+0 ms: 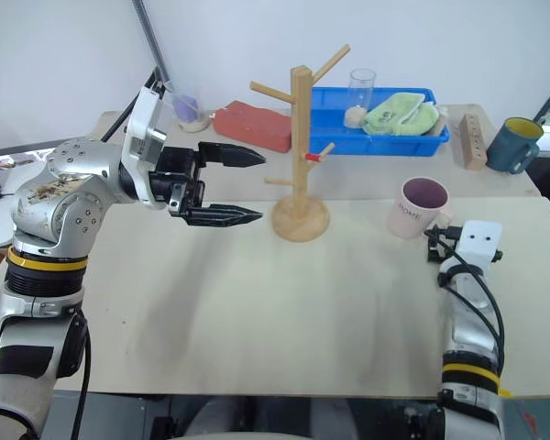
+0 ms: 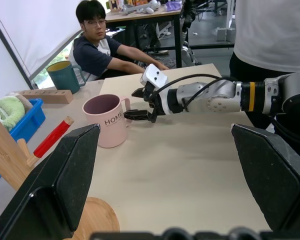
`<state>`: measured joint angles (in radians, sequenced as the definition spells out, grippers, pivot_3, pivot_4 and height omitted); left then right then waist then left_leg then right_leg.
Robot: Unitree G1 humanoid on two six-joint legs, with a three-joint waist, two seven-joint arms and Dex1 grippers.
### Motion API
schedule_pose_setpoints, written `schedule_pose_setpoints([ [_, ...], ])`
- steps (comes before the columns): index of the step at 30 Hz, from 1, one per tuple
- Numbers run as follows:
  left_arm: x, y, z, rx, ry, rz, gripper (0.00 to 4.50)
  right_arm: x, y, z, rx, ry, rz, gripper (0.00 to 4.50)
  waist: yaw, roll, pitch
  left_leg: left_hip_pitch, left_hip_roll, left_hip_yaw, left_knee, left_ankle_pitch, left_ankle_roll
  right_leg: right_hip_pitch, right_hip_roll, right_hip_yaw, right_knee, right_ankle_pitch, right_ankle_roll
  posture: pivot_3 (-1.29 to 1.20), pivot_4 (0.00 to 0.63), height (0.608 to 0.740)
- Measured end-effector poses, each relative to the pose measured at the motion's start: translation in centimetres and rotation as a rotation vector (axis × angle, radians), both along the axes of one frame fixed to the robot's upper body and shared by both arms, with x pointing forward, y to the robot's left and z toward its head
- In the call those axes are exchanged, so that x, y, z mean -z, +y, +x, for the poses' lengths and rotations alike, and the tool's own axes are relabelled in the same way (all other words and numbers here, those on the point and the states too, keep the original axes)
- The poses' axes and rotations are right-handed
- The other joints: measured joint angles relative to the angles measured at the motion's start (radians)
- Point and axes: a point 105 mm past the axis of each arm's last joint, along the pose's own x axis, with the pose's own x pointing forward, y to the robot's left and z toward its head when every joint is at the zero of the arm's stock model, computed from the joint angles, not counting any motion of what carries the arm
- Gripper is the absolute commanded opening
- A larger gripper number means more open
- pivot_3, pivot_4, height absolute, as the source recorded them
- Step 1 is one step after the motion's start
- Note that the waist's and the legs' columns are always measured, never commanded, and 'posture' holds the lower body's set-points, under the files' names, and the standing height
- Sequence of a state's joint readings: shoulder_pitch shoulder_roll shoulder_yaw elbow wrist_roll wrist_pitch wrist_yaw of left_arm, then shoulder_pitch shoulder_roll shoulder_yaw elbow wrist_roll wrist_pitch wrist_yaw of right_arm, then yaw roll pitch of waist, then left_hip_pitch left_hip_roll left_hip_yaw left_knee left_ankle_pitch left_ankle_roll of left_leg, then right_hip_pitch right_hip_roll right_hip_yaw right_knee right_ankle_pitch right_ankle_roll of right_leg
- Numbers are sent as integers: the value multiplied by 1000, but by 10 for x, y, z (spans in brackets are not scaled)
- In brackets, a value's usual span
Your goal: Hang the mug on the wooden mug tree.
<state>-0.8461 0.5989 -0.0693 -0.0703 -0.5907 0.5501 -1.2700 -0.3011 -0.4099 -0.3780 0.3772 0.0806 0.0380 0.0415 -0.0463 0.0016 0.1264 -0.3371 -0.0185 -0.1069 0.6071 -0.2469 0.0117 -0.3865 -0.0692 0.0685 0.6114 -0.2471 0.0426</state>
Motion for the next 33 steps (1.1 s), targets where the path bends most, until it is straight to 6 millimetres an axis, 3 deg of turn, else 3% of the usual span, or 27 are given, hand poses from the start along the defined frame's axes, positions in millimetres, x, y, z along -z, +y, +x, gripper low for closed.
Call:
schedule_pose_setpoints([
  [3,0,0,0,0,1,0,4500,4,0,1,-1,4,7,3618,0,0,0,0,0,0,0,0,0,0,0,0,0,0,0,0,150,740],
  [13,2,3,3,-11,4,7,4500,6,10,7,-65,-3,-4,177,-1,1,0,0,0,0,0,0,0,0,0,0,0,0,0,0,150,740],
  [14,2,3,3,-13,5,7,4500,7,12,7,-73,-2,-4,35,-1,1,0,0,0,0,0,0,0,0,0,0,0,0,0,0,150,740],
  [22,3,5,6,-24,8,9,4500,7,22,5,-174,6,-41,35,-1,1,0,0,0,0,0,0,0,0,0,1,0,0,0,0,150,740],
  [25,1,8,7,-34,19,-8,4500,-4,34,0,-317,22,-119,35,-1,1,0,0,0,0,1,0,0,0,0,1,0,-1,1,0,150,740],
  [29,0,21,8,-66,73,-41,4500,-48,62,-4,-588,0,-192,35,-9,2,1,0,0,0,1,0,0,0,1,1,1,-1,1,0,150,740],
  [33,0,35,10,-119,141,-76,4500,-113,104,-13,-886,-26,-335,35,-12,1,2,0,2,-1,1,-1,1,0,3,0,1,-1,2,0,150,740],
])
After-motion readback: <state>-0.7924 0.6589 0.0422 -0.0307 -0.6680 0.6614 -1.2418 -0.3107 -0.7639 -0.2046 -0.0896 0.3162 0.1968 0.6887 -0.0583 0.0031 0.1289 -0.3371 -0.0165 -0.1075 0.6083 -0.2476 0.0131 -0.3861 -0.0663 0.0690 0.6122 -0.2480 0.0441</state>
